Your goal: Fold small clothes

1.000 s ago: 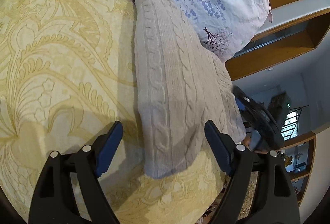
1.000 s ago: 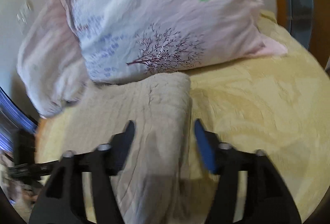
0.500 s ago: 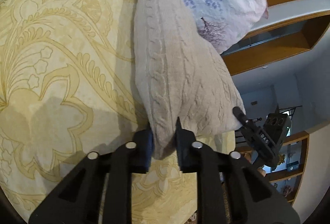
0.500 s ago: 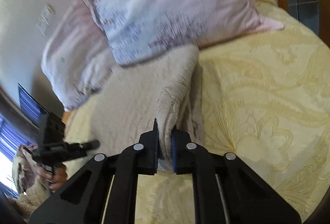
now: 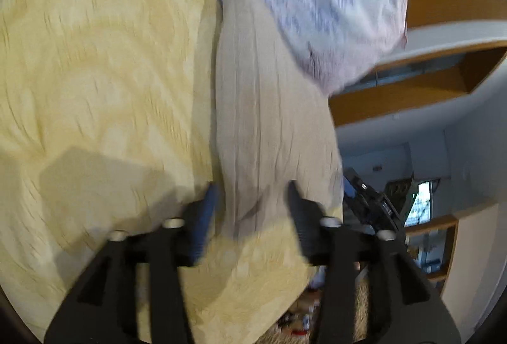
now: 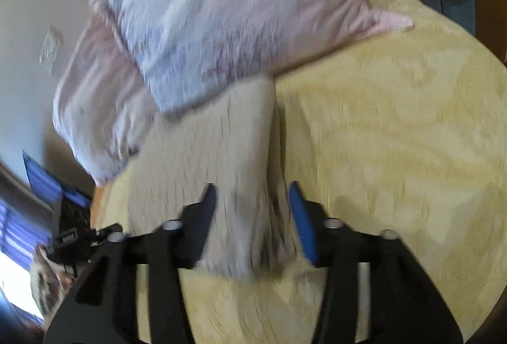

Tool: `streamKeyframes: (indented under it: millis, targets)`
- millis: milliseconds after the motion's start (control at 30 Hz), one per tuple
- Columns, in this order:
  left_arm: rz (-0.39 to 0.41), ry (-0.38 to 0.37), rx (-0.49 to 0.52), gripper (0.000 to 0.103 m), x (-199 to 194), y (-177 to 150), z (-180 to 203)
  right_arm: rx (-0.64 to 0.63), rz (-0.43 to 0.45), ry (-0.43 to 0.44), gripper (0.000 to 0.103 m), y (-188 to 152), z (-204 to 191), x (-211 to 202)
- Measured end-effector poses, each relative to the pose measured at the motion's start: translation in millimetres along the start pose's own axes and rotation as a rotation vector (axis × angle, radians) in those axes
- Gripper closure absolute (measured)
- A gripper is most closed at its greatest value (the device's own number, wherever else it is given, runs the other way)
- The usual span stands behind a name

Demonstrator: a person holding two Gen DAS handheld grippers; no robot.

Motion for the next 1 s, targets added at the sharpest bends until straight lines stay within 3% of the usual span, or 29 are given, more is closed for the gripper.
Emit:
streamKeyframes:
  millis: [200, 433, 467, 500, 533, 567, 633, 700, 767, 867, 1000]
  targets:
    - [0.044, 0.052, -0.034, 0.044, 18, 64, -3, 0.066, -0.074, 0.027, 0.050, 52, -5, 48]
    - [0.086, 0.066, -0.066, 0.044, 54, 124, -9, 0.128, -0.159, 0.061, 0.051, 61, -2, 88]
    - [0.091, 0.069, -0.065, 0.044, 56, 128, -9, 0.128, -0.161, 0.070, 0.063, 61, -3, 90]
    - [0.099, 0.067, -0.067, 0.051, 58, 132, -10, 0.114, -0.157, 0.086, 0.080, 60, -6, 92]
    - [0.105, 0.056, -0.067, 0.070, 61, 136, -10, 0.099, -0.141, 0.090, 0.086, 60, -8, 90]
    - [0.105, 0.049, -0.064, 0.080, 63, 139, -10, 0.078, -0.111, 0.103, 0.092, 61, -12, 85]
    - [0.113, 0.043, -0.046, 0.095, 62, 140, -7, 0.028, -0.033, 0.118, 0.093, 65, -19, 69]
    - [0.146, 0.046, 0.007, 0.098, 55, 140, -1, -0.019, 0.050, 0.115, 0.093, 67, -25, 52]
    - [0.167, 0.055, 0.035, 0.099, 49, 139, 0, -0.037, 0.074, 0.048, 0.093, 67, -21, 51]
    - [0.167, 0.099, 0.022, 0.100, 55, 140, -7, -0.019, -0.025, -0.094, 0.093, 62, -6, 84]
    - [0.155, 0.089, 0.003, 0.098, 60, 136, -8, 0.025, -0.053, -0.074, 0.089, 61, -2, 86]
Point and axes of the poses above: each gripper's, at about its wrist camera, not at the fingertips, and x roughly the way its jaws point, z to its right, y to its top, the point moved 4 cm from there along x, roughly the way its jaws point, and after that the axes turned 10 degrees about -y, right-handed, at the moved point
